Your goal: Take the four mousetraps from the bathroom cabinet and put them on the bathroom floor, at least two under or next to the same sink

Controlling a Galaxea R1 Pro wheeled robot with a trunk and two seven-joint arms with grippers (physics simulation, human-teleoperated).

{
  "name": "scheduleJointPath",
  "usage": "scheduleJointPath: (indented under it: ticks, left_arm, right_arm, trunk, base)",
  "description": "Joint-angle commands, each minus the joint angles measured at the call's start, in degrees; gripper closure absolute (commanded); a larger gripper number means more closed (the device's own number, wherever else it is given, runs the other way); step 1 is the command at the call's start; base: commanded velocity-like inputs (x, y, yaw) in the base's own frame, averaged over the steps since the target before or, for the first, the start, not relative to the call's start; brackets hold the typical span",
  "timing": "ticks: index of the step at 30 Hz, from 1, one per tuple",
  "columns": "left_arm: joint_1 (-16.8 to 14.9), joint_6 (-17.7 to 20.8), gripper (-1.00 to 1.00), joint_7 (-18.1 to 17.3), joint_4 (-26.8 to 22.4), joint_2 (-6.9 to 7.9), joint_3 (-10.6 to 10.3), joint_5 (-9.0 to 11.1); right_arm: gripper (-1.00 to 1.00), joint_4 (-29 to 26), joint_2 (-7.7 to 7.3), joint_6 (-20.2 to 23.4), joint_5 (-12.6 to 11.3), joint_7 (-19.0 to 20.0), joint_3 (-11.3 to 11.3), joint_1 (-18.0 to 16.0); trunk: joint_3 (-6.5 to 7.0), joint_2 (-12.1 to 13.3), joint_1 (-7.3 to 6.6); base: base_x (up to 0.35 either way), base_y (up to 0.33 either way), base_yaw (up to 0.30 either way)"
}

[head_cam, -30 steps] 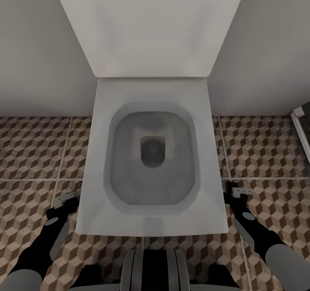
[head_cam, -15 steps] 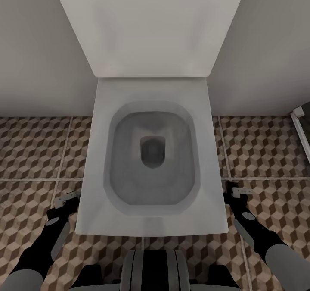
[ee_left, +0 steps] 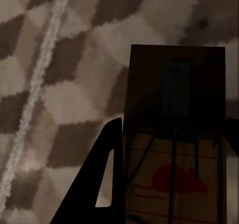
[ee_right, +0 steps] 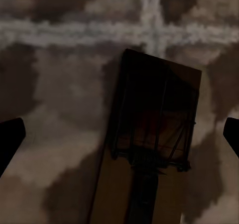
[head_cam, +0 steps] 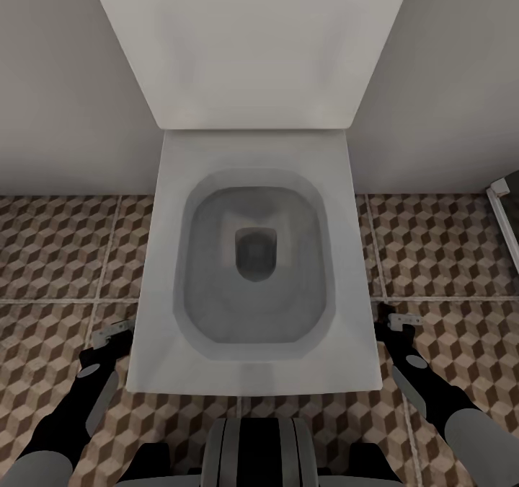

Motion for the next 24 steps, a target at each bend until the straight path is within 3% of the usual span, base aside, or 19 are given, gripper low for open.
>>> scheduleJointPath:
  ticks: [1,24]
  left_arm:
    - [0.0,0.3,1.00,0.4,-0.1,0.01,-0.1,0.3]
    - [0.0,0.4,1.00,0.4,-0.1,0.09,-0.1,0.3]
  right_arm:
    - [-1.00,0.0,-0.07,-0.2,-0.5,-0.4,0.5,0.0]
    - [-1.00,0.0,-0.08,-0.2,-0.5,-0.4,0.5,0.0]
  trunk:
    - [-0.03,0.0,-0.01]
    - [-0.03,0.0,-0.01]
  base:
    - [0.000,0.000,0.000]
    - [0.000,0.000,0.000]
